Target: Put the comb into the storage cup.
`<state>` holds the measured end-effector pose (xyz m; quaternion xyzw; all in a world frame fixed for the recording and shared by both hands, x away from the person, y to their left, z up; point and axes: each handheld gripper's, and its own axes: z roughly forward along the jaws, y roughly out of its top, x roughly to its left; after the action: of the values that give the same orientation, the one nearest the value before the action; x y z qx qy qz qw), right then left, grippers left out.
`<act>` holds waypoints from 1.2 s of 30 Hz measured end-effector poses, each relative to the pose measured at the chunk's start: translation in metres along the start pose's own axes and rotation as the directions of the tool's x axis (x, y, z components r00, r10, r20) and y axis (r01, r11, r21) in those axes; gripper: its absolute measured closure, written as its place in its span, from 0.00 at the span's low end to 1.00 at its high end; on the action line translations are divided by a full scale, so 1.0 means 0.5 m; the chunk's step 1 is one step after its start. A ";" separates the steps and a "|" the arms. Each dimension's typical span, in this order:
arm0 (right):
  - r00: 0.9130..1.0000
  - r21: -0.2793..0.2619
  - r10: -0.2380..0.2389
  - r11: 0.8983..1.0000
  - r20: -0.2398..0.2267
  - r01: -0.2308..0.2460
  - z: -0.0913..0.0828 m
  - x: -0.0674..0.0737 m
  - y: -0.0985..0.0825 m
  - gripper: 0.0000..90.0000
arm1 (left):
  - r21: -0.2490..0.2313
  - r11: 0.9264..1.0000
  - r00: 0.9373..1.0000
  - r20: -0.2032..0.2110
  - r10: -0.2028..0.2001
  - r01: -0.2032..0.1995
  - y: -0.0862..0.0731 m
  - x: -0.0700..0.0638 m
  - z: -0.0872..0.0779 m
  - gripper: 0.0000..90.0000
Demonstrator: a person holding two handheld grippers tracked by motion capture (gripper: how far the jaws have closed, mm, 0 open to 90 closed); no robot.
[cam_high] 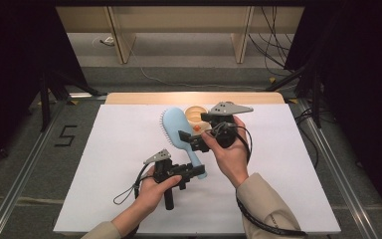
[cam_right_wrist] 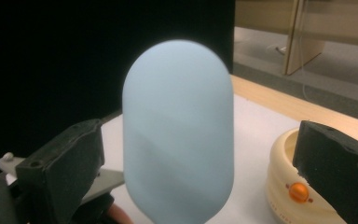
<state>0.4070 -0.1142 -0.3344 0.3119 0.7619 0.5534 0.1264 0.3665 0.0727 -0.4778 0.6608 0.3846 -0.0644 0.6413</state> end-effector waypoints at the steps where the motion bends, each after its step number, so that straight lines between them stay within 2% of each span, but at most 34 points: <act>1: 1.000 -0.003 0.002 1.000 0.001 -0.002 0.001 0.001 0.003 0.03 | 0.001 1.000 1.000 0.000 0.001 -0.001 0.000 0.000 0.000 0.72; 5: 1.000 -0.010 0.025 1.000 0.008 -0.024 0.007 0.001 0.008 0.06 | 0.003 1.000 1.000 0.000 -0.002 0.002 -0.002 0.000 0.002 0.72; 20: 1.000 0.003 0.029 1.000 -0.006 -0.029 0.025 -0.001 0.024 0.03 | 0.010 1.000 1.000 0.003 0.002 -0.002 -0.002 0.000 0.002 0.72; 25: 1.000 -0.004 0.002 1.000 0.007 -0.002 0.030 0.006 0.031 0.07 | 0.012 1.000 1.000 0.002 0.000 0.000 -0.003 0.001 0.002 0.72; 32: 1.000 0.019 -0.007 1.000 0.007 0.007 0.040 0.005 0.035 0.07 | 0.012 1.000 1.000 0.004 0.004 -0.004 -0.002 0.000 0.002 0.72; 36: 1.000 0.030 -0.007 1.000 -0.014 0.007 0.044 0.005 0.038 0.07 | 0.014 1.000 1.000 0.006 0.001 -0.001 -0.004 -0.001 0.003 0.72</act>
<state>0.4234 -0.0920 -0.3241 0.3071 0.7721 0.5437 0.1184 0.3659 0.0711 -0.4793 0.6651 0.3819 -0.0687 0.6380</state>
